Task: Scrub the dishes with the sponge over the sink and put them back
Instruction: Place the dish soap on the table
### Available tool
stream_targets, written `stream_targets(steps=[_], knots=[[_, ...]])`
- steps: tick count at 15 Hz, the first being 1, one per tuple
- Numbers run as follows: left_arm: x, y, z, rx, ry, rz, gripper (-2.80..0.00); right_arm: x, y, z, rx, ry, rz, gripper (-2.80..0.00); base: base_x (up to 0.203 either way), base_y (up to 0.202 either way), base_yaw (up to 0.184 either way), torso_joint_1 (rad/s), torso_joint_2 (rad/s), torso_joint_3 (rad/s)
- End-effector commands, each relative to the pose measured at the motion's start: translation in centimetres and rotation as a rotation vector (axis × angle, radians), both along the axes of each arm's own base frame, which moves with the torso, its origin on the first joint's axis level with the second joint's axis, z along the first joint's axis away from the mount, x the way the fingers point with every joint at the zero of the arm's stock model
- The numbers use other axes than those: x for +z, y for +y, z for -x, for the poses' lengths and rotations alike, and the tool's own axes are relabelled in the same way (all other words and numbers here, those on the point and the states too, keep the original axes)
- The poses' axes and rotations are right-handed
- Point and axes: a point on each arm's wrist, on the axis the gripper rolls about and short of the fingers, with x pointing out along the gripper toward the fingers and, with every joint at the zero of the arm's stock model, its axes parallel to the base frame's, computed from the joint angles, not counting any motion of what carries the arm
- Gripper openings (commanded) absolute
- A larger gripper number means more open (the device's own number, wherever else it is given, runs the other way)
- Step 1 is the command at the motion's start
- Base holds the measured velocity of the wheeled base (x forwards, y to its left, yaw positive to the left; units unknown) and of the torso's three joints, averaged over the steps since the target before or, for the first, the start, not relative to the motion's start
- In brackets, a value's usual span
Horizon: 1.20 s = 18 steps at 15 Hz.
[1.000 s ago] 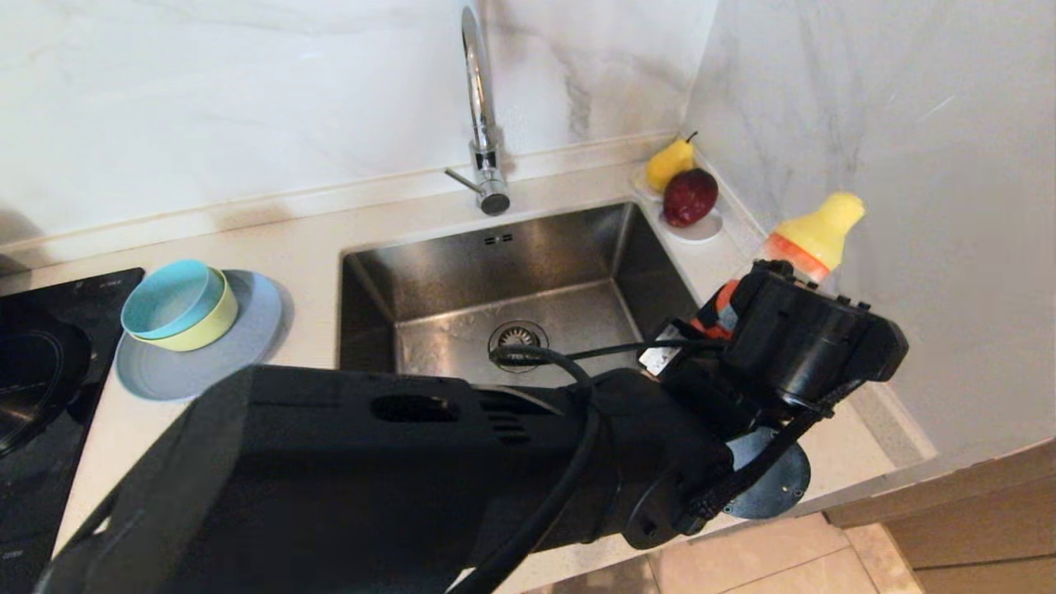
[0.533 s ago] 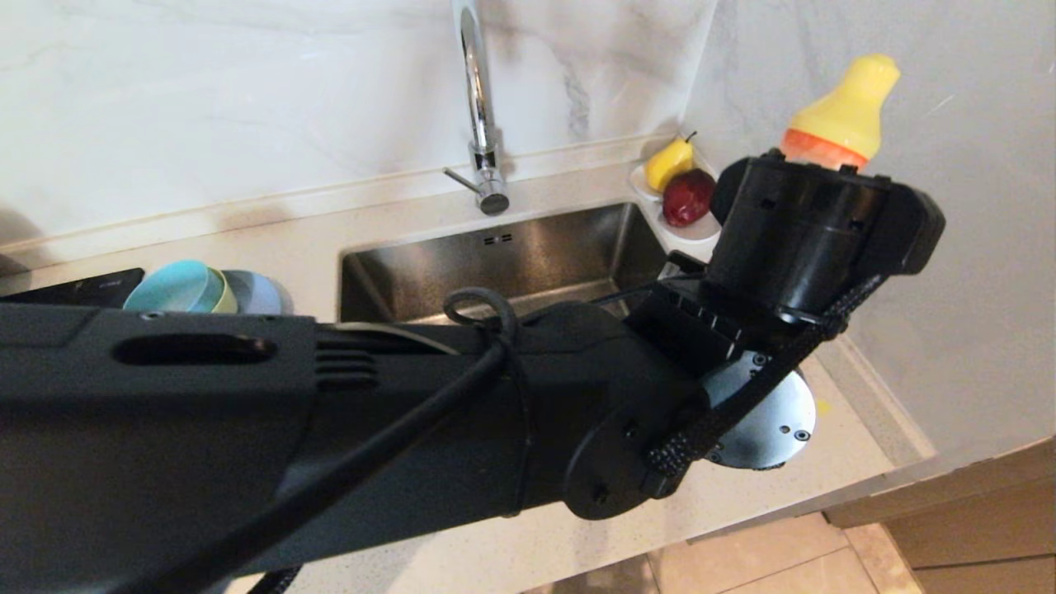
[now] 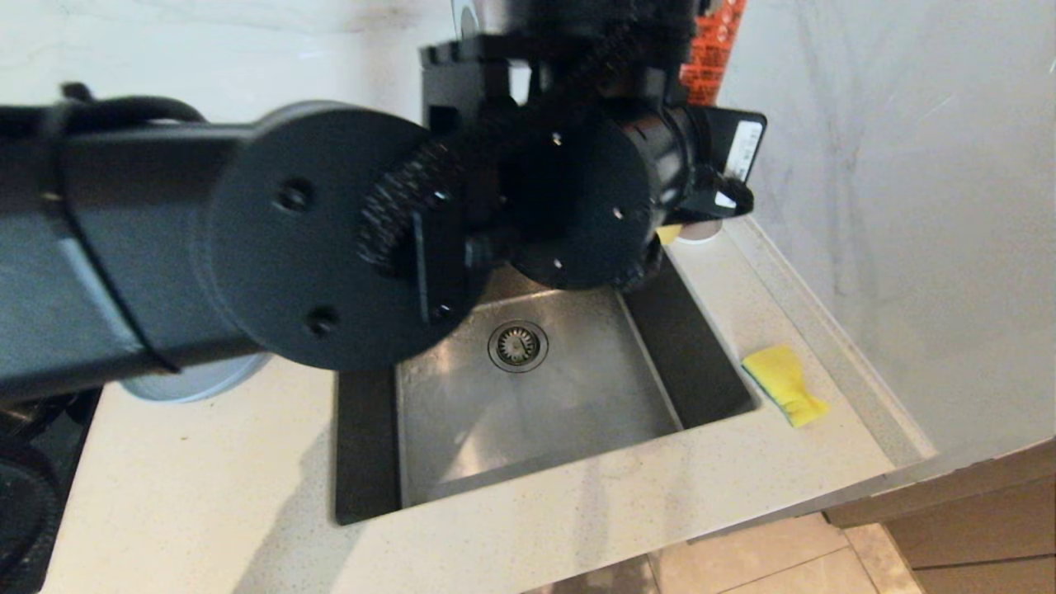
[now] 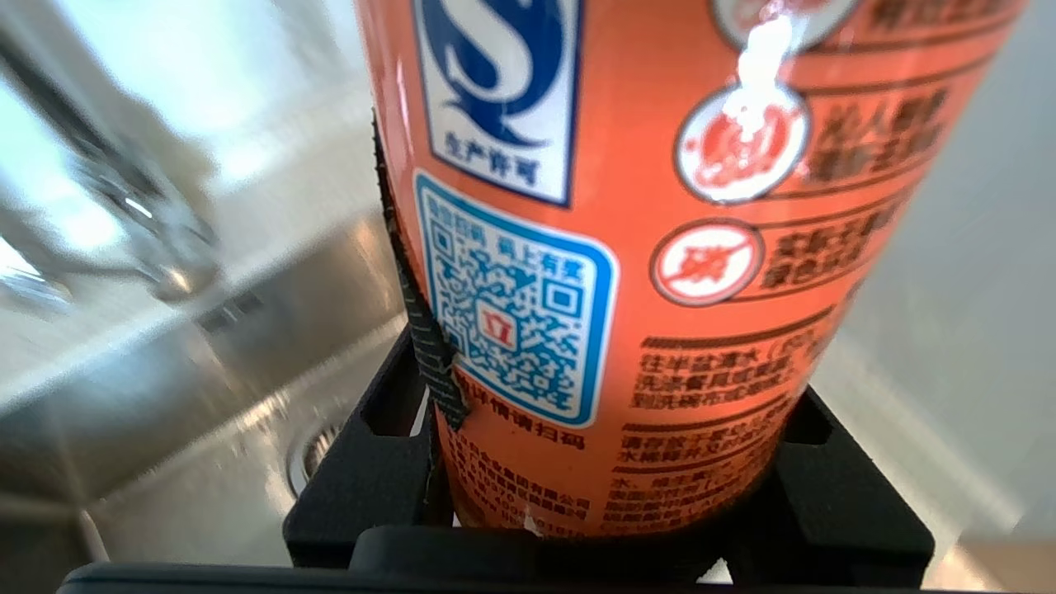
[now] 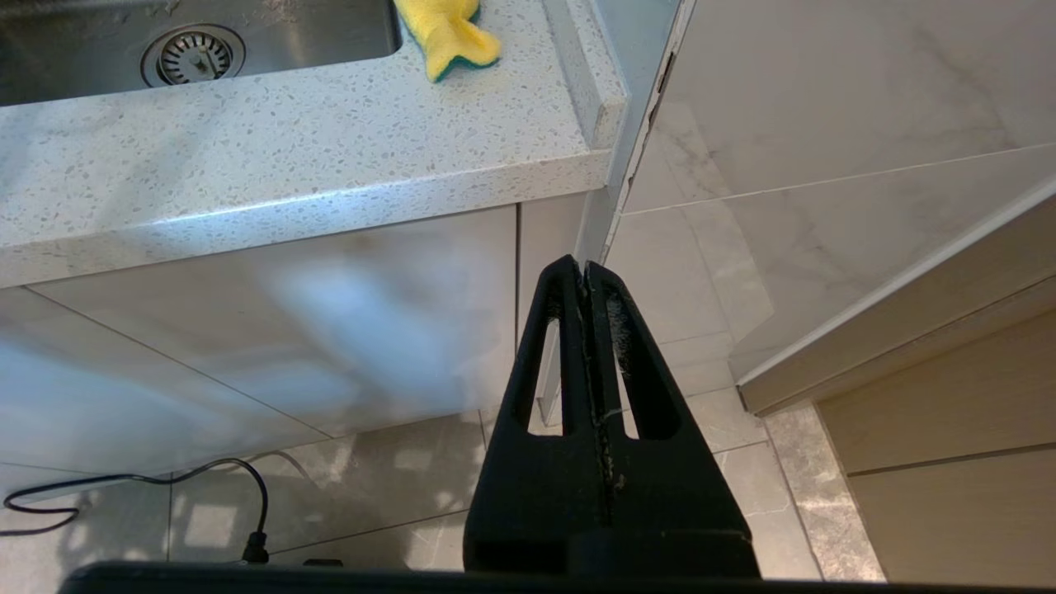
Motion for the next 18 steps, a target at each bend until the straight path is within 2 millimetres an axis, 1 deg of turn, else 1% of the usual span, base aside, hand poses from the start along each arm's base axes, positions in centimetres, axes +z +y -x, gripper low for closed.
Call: stream_targets(steps=[1, 3, 6, 8, 11, 13, 16, 18], knots=[[3.9, 3.7, 1.4, -0.002, -0.058, 0.086, -2.8, 0.0, 0.0, 0.0, 0.0, -0.001, 0.0, -2.8, 0.0, 0.0, 0.0, 0.0, 0.0, 0.0], [5.5, 5.5, 2.2, -0.005, -0.087, 0.121, -2.8, 0.0, 0.0, 0.0, 0.0, 0.0, 0.0, -2.8, 0.0, 0.0, 0.0, 0.0, 0.0, 0.0], [7.3, 7.5, 3.4, -0.009, -0.118, 0.162, -2.8, 0.0, 0.0, 0.0, 0.0, 0.0, 0.0, -2.8, 0.0, 0.0, 0.0, 0.0, 0.0, 0.0], [8.2, 9.1, 3.5, 0.018, -0.135, 0.183, -2.8, 0.0, 0.0, 0.0, 0.001, -0.001, 0.0, -2.8, 0.0, 0.0, 0.0, 0.0, 0.0, 0.0], [10.0, 12.9, 3.9, 0.086, -0.173, 0.225, -2.8, 0.0, 0.0, 0.0, 0.0, 0.0, 0.0, -2.8, 0.0, 0.0, 0.0, 0.0, 0.0, 0.0], [10.4, 14.3, 3.9, 0.118, -0.186, 0.237, -2.8, 0.0, 0.0, 0.0, 0.0, -0.001, 0.0, -2.8, 0.0, 0.0, 0.0, 0.0, 0.0, 0.0], [10.6, 18.2, 3.5, 0.196, -0.221, 0.229, -2.8, 0.0, 0.0, 0.0, 0.001, -0.001, 0.0, -2.8, 0.0, 0.0, 0.0, 0.0, 0.0, 0.0], [10.9, 20.0, 3.5, 0.22, -0.245, 0.229, -2.8, 0.0, 0.0, 0.0, 0.0, -0.001, 0.0, -2.8, 0.0, 0.0, 0.0, 0.0, 0.0, 0.0]])
